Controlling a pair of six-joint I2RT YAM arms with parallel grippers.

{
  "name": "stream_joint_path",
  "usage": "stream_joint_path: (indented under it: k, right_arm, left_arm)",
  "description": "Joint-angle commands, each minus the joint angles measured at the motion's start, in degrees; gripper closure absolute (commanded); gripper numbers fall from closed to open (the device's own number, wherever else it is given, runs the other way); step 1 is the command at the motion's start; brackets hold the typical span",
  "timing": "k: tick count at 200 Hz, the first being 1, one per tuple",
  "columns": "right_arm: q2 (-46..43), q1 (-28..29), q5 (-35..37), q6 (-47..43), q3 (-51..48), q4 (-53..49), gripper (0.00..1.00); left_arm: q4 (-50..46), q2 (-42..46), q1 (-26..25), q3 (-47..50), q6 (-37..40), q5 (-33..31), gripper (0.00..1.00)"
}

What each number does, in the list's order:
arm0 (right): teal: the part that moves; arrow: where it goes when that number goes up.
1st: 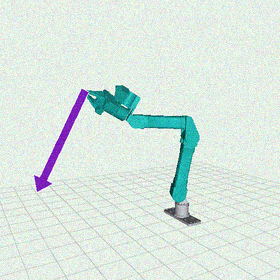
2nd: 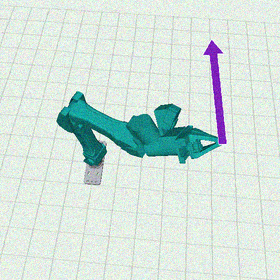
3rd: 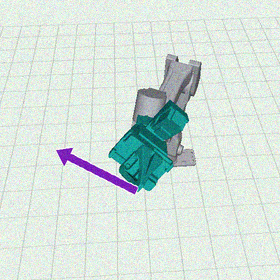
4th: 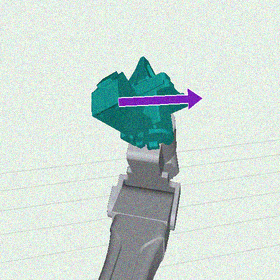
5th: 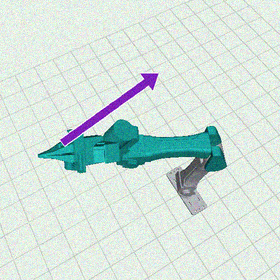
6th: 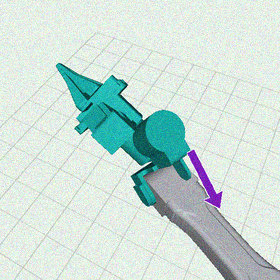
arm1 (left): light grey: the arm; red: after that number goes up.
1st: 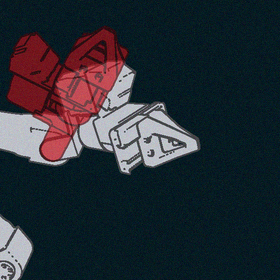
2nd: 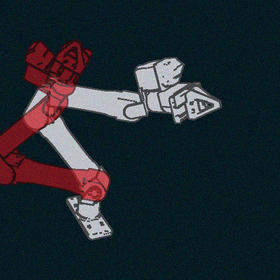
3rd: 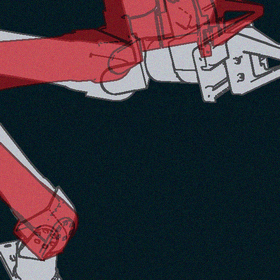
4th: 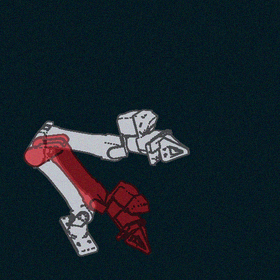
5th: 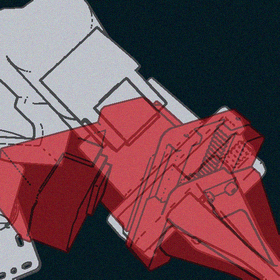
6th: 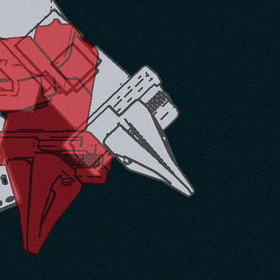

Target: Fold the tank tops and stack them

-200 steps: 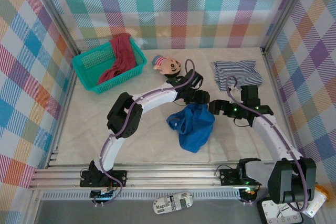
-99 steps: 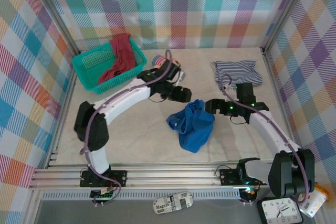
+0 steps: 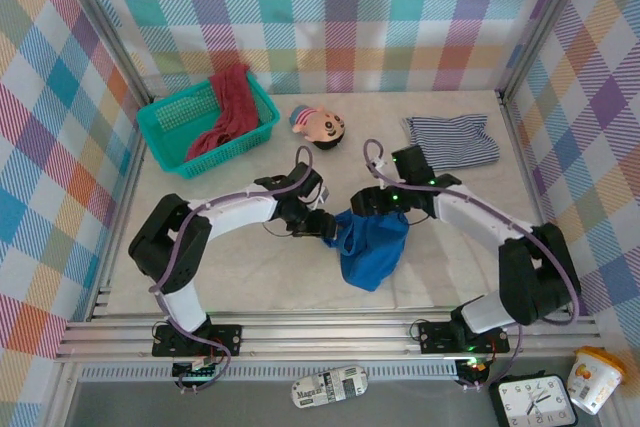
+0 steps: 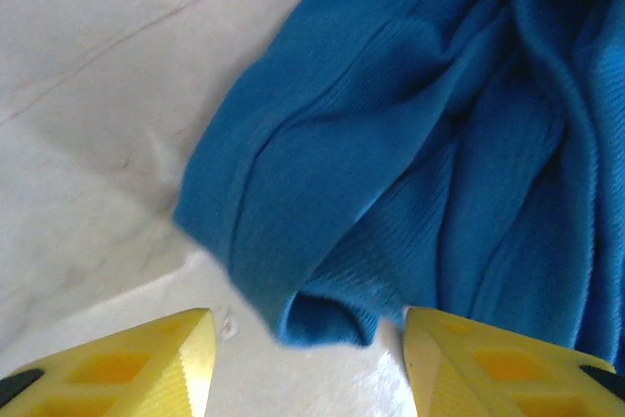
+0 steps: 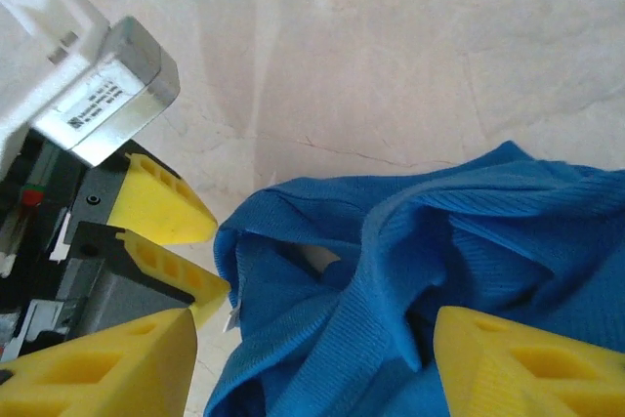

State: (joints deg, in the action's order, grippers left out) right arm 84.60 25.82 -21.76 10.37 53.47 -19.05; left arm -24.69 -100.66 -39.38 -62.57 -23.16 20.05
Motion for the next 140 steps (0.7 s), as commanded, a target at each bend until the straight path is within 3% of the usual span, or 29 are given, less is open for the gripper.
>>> stream_joint_path:
  k: [1,18,46,86,102,115,140]
  right_arm:
    - [3.2,0.8,5.6,1.4,2.2,-1.2,0.37]
    - [4.3,0.9,8.6,1.5,2.5,-1.3,0.38]
    - [7.4,1.5,7.4,1.5,4.1,-0.9,0.42]
    - [7.5,2.7,5.7,2.1,4.7,-0.5,0.67]
    - [5.6,2.6,5.8,2.5,4.8,-1.1,0.81]
    - [4.2,2.5,5.9,2.7,5.1,-1.8,0.91]
    - [0.2,2.0,6.3,3.2,6.3,-3.2,0.94]
  left_arm:
    - [4.1,-2.1,0.5,-0.9,-0.4,2.3,0.50]
    - [2.4,-4.2,0.6,-1.8,0.9,1.1,0.54]
    - [2.0,-5.7,0.6,-2.7,1.4,0.2,0.68]
    - [-2.5,-3.0,0.8,-5.2,2.5,-1.2,0.90]
    - [-6.4,-1.3,1.0,-6.6,3.8,-2.6,1.00]
    - [-9.7,-0.2,1.5,-7.8,5.0,-3.4,1.00]
    - [-18.3,3.0,2.6,-12.2,8.1,-6.7,1.00]
